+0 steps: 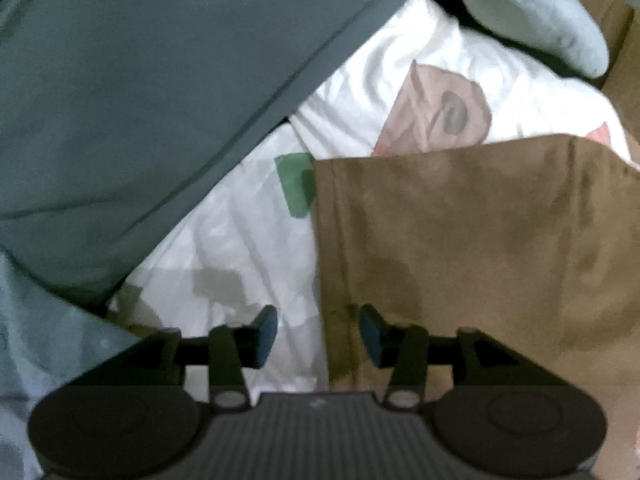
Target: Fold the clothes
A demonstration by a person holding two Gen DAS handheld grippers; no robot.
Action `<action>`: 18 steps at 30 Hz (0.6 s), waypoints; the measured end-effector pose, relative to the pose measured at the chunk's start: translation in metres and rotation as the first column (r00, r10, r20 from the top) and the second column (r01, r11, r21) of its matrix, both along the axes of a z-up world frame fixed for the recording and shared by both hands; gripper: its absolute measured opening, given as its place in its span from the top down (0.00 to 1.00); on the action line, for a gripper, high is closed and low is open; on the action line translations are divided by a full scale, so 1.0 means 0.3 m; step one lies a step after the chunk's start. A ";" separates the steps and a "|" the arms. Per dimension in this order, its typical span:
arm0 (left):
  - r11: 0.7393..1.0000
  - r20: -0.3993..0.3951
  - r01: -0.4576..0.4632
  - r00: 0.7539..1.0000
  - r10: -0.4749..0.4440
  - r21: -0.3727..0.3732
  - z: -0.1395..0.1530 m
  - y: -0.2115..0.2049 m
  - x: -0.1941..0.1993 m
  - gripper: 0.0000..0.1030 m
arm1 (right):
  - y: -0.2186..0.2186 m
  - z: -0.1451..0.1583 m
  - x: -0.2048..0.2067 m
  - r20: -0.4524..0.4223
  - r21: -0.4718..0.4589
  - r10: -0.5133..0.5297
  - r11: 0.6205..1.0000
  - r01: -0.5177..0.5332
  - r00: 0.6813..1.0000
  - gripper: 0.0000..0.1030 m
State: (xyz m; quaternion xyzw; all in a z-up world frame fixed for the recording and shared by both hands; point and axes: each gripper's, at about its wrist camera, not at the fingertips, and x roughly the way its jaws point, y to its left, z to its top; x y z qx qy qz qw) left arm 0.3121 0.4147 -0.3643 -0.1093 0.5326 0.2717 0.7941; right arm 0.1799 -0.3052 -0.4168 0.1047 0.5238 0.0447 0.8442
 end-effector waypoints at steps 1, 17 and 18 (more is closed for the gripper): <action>1.000 0.007 0.007 1.000 -0.007 -0.007 0.022 -0.008 -0.024 0.41 | -0.004 0.007 -0.007 0.006 0.000 0.001 1.000 -0.001 1.000 0.64; 0.986 0.062 0.151 0.987 -0.147 -0.071 0.551 -0.326 -0.487 0.15 | -0.115 0.396 -0.291 0.061 0.099 0.008 0.995 -0.014 0.998 0.45; 0.985 0.071 0.157 0.986 -0.152 -0.074 0.580 -0.342 -0.508 0.15 | -0.125 0.431 -0.312 0.069 0.105 0.004 0.994 -0.011 0.998 0.44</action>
